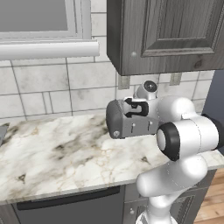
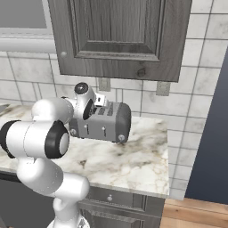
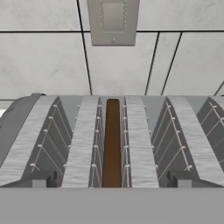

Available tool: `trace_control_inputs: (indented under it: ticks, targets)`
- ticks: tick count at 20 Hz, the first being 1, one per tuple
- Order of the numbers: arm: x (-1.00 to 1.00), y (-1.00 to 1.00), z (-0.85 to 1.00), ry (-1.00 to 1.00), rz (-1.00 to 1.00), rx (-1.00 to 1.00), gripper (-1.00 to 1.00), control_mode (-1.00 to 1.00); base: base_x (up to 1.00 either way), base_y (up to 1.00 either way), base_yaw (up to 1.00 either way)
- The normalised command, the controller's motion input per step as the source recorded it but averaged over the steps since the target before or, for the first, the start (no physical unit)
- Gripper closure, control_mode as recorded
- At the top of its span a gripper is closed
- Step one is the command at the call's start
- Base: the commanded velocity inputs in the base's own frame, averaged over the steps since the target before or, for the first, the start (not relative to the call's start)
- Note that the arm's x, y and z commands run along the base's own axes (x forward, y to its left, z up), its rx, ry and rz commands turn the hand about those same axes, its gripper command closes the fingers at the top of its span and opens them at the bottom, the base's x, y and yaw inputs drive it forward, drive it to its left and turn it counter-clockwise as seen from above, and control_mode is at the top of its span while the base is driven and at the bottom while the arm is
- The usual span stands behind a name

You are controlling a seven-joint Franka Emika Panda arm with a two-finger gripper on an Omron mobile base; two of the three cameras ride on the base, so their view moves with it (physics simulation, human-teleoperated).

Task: Start the toaster. Once the lever pops up, take the bread to the plate on the dining counter.

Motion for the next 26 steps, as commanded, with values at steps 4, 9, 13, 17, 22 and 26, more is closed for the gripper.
trace_control_inputs:
  ticks: [4, 9, 13, 17, 22, 26]
  targets:
    - [0.00, 0.00, 0.00, 0.00, 0.00, 0.00, -1.00, -1.00, 0.00, 0.00, 0.00]
    - [0.00, 0.00, 0.00, 0.00, 0.00, 0.00, 1.00, -1.00, 0.00, 0.00, 0.00]
    - [0.00, 0.00, 0.00, 0.00, 0.00, 0.00, 1.00, -1.00, 0.00, 0.00, 0.00]
    - [0.00, 0.00, 0.00, 0.00, 0.00, 0.00, 1.00, -1.00, 0.00, 0.00, 0.00]
    - [0.00, 0.00, 0.00, 0.00, 0.00, 0.00, 1.00, -1.00, 0.00, 0.00, 0.00]
    - [0.00, 0.00, 0.00, 0.00, 0.00, 0.00, 1.00, -1.00, 0.00, 0.00, 0.00]
